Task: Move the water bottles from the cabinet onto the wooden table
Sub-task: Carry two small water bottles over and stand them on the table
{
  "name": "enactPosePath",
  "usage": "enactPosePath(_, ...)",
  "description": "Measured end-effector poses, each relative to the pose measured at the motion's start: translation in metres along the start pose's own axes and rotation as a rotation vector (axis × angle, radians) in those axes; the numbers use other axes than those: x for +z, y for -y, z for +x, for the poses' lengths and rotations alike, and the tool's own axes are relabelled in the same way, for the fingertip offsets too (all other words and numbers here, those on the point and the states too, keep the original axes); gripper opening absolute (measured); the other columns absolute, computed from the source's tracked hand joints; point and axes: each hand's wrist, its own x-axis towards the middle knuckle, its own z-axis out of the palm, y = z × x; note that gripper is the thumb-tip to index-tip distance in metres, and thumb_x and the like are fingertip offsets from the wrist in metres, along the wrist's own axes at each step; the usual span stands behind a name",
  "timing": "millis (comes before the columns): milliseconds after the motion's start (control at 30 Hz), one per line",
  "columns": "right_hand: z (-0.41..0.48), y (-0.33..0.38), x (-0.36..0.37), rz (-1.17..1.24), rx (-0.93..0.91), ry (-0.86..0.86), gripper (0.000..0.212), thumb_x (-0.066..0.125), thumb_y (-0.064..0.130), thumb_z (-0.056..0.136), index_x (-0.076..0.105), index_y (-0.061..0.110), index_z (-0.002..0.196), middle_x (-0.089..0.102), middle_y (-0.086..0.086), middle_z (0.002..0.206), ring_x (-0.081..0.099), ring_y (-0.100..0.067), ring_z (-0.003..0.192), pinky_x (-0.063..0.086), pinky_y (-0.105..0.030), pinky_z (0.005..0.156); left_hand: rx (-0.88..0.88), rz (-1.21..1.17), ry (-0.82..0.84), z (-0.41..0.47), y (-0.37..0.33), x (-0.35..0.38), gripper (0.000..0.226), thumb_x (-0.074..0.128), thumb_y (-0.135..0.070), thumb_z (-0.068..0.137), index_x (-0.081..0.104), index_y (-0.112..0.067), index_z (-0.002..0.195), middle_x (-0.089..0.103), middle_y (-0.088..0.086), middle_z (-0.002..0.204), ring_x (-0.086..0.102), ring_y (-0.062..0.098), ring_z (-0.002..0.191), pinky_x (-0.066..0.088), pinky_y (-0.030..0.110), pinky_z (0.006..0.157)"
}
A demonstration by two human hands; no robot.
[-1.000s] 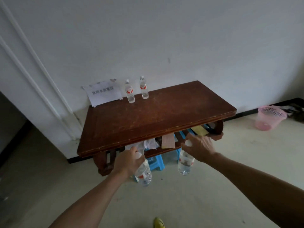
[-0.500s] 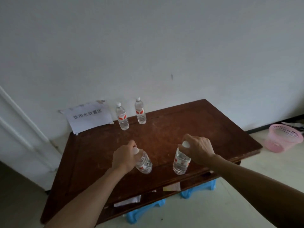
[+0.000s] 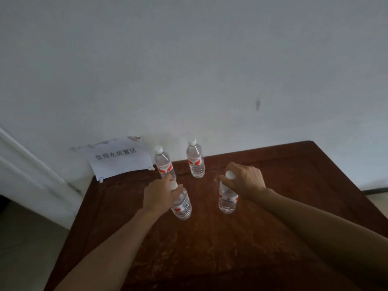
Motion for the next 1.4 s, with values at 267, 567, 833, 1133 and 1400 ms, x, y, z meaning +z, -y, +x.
enactPosePath(267,0.091,-0.001,0.030,-0.004,-0.040,0.057,0.034,0.050,0.056,0.088,0.057,0.026,0.102,0.068,0.007,0.103,0.064,-0.022,0.087,0.043,-0.031,0.070,-0.042,-0.065,-0.025,0.077,-0.003,0.021,0.027,0.059,-0.044,0.089,0.056,-0.019,0.098,0.063,-0.003,0.086,0.060,0.020,0.079,0.037,0.029,0.067)
enactPosePath(567,0.126,0.001,0.056,-0.039,0.003,0.058,0.035,0.049,0.055,0.090,0.052,0.025,0.108,0.063,0.003,0.101,0.063,-0.024,0.081,0.046,-0.032,0.066,-0.005,-0.134,-0.022,0.120,0.008,0.048,0.025,0.059,-0.041,0.088,0.054,-0.018,0.094,0.060,-0.005,0.081,0.056,0.017,0.076,0.037,0.029,0.062)
enactPosePath(833,0.126,0.007,0.066,-0.119,0.023,0.103,0.037,0.038,0.054,0.095,0.040,0.020,0.110,0.059,-0.001,0.099,0.062,-0.024,0.073,0.050,-0.035,0.063,0.085,-0.054,0.063,0.115,0.014,0.054,0.030,0.046,-0.042,0.097,0.048,-0.015,0.109,0.060,0.003,0.097,0.060,0.021,0.083,0.041,0.030,0.061)
enactPosePath(1133,0.132,0.001,0.042,-0.233,-0.102,0.180,0.070,0.051,0.065,0.080,0.039,0.025,0.136,0.048,-0.005,0.133,0.048,-0.026,0.118,0.040,-0.044,0.096,-0.035,-0.029,0.175,0.062,0.032,0.029,0.053,0.058,-0.036,0.092,0.035,-0.022,0.138,0.061,-0.001,0.120,0.064,0.018,0.099,0.049,0.028,0.075)
enactPosePath(1400,0.089,0.086,0.035,-0.069,-0.390,0.053,0.042,0.059,0.050,0.084,0.059,0.022,0.116,0.059,-0.001,0.117,0.057,-0.024,0.107,0.045,-0.038,0.084,-0.296,0.051,0.270,-0.040,0.085,0.003,0.040,0.056,-0.039,0.093,0.051,-0.021,0.128,0.056,0.000,0.125,0.057,0.017,0.109,0.048,0.032,0.091)
